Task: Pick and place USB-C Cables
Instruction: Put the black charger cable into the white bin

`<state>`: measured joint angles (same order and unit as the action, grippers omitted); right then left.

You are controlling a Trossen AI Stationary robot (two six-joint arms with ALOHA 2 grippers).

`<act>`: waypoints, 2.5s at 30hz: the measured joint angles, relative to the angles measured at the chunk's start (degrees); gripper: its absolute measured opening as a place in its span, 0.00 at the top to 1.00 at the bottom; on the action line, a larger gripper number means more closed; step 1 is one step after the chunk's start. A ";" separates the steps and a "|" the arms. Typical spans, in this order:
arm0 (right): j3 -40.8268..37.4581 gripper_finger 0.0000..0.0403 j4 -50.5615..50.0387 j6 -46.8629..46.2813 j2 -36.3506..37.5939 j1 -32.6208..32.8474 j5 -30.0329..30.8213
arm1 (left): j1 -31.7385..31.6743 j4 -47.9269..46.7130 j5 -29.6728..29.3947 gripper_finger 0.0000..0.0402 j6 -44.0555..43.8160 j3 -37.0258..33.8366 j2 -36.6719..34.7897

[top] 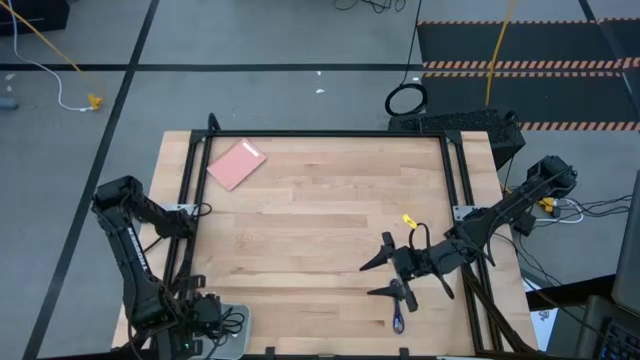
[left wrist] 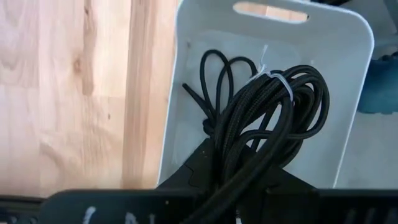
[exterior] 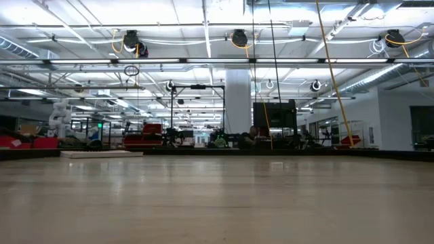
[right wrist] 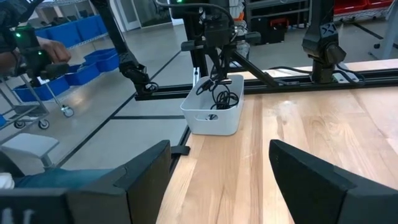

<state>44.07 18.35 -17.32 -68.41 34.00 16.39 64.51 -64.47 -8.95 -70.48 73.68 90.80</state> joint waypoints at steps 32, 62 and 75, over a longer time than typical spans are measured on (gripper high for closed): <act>0.00 0.34 0.17 0.13 0.00 1.31 0.02 | -0.80 22.72 3.55 0.90 0.79 -17.09 0.26; 0.00 0.34 0.04 0.20 0.00 1.31 0.04 | -0.79 23.71 9.16 0.69 0.07 -17.21 -4.05; 0.00 0.34 -0.03 0.44 0.00 1.31 0.04 | -2.44 16.19 7.77 0.69 -6.19 -17.13 -16.06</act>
<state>44.07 18.32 -16.88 -68.40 35.31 16.43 62.07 -48.28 -1.18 -76.67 56.55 74.75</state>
